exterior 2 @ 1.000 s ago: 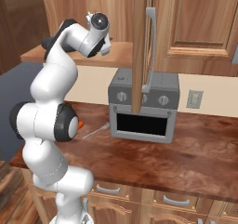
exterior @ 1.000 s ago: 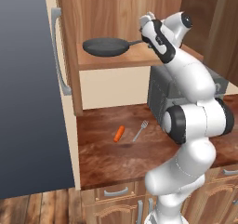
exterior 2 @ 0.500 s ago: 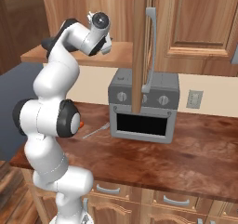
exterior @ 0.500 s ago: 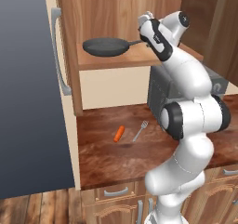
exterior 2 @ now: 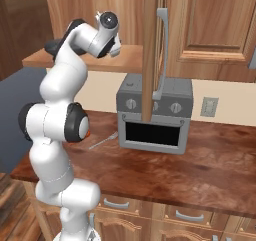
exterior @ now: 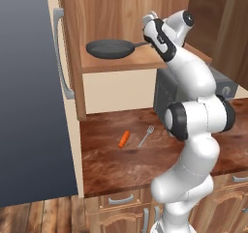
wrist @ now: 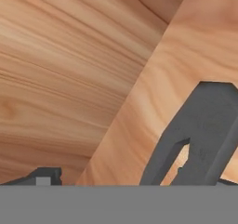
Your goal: Pick the pan from the cabinet and place it on the stove. Then turn on the stove burner for the pan.
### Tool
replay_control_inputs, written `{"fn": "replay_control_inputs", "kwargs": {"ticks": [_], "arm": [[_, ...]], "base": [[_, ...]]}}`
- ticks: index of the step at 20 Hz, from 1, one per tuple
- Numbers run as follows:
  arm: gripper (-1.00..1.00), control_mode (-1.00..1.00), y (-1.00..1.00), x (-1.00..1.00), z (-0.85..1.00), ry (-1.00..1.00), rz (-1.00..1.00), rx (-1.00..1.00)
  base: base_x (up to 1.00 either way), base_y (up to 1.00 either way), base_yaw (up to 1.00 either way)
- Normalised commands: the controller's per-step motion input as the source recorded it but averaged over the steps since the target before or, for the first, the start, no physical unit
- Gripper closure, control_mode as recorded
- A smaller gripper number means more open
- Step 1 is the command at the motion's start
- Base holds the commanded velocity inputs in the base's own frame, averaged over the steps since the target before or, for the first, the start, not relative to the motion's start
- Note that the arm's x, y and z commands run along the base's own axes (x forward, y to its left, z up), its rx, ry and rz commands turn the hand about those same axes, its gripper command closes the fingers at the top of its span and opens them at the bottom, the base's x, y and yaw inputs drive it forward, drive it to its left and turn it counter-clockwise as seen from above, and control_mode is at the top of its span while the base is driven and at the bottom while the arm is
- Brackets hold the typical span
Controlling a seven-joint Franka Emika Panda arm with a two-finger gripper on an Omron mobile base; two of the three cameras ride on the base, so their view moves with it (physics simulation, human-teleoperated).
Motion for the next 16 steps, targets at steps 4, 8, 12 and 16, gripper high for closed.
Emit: {"fn": "replay_control_inputs", "kwargs": {"ticks": [4, 8, 12, 16], "arm": [[-1.0, -1.0, 0.0, 0.33, -0.31, 0.0, -0.02, 0.0], [-1.0, -1.0, 0.01, 0.33, -0.32, 0.0, -0.02, 0.0], [-1.0, -1.0, 0.05, 0.23, -0.26, 0.0, -0.02, 0.0], [1.0, -1.0, 0.14, 0.11, -0.15, 0.0, 0.0, 0.01]], "base": [[0.0, 0.0, 0.0], [0.0, 0.0, 0.0], [0.0, 0.0, 0.0], [0.0, 0.0, 0.0]]}}
